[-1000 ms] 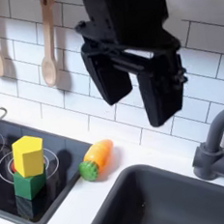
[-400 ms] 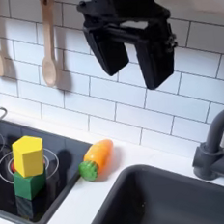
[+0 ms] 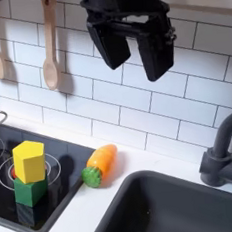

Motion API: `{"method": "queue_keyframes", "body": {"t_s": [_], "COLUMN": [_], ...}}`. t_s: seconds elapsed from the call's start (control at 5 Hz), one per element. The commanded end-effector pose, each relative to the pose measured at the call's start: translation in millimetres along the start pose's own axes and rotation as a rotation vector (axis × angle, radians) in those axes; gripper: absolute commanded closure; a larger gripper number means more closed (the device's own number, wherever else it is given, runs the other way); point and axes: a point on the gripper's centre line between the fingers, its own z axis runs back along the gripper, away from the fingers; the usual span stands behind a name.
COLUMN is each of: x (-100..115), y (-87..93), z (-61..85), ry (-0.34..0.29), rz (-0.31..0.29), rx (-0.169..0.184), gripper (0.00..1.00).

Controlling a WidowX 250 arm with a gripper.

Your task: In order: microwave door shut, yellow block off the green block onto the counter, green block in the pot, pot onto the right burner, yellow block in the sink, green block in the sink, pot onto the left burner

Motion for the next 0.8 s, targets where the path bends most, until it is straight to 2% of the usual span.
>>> {"method": "queue_keyframes", "body": {"t_s": [0.0, 0.2, 0.6], "x": [19.4, 27.0, 21.1], "y": [11.3, 13.9, 14.1], "z": [-7.0, -8.7, -7.0], "ry": [-0.012, -0.020, -0.015], "rz": [0.014, 0.017, 0.018], "rx": [-0.010, -0.010, -0.003], "gripper": [0.00, 0.00, 0.00]}}
